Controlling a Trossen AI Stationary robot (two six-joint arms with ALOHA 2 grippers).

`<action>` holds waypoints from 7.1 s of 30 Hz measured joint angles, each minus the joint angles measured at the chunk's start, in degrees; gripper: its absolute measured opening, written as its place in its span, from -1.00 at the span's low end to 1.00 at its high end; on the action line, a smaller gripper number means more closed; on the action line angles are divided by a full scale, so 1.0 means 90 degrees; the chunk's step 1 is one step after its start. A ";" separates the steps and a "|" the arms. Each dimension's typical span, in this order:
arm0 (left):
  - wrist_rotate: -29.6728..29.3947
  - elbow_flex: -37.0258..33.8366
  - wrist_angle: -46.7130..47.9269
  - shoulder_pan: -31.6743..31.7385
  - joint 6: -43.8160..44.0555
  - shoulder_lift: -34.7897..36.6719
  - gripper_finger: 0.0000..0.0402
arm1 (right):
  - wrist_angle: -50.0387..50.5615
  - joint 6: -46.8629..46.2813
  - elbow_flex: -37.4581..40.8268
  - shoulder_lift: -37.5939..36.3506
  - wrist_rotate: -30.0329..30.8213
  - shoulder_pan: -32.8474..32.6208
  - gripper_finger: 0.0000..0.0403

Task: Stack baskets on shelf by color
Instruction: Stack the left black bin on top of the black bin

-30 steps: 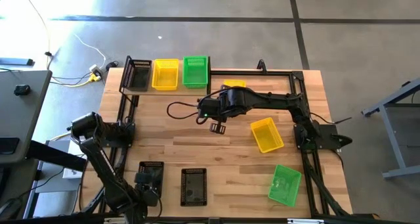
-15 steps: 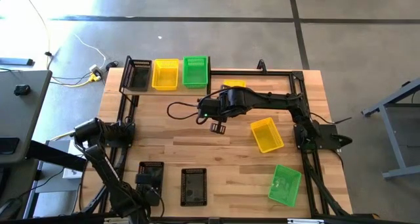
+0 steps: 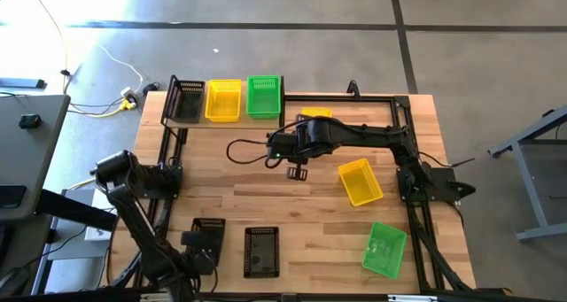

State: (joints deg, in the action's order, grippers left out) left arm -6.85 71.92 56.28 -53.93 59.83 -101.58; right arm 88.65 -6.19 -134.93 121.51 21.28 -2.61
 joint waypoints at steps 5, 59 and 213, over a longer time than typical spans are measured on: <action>-0.0425 0.0000 0.0329 0.0051 0.0052 0.0575 -0.99 | 0.0016 0.0148 0.0000 0.0000 0.0002 0.0083 -0.55; -0.2676 0.0000 0.3750 0.5790 -0.7569 0.5223 -1.00 | -0.0024 -0.0780 0.0002 -0.0002 0.0289 0.0613 -0.55; -0.0736 0.1134 0.3748 1.1698 -0.5228 0.2941 -0.33 | -0.0392 0.0398 0.0002 -0.0002 0.0233 0.1262 -0.55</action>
State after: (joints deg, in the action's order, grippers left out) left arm -13.47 82.13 90.01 51.35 12.78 -75.11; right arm 85.12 -2.61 -134.91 121.49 23.38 8.75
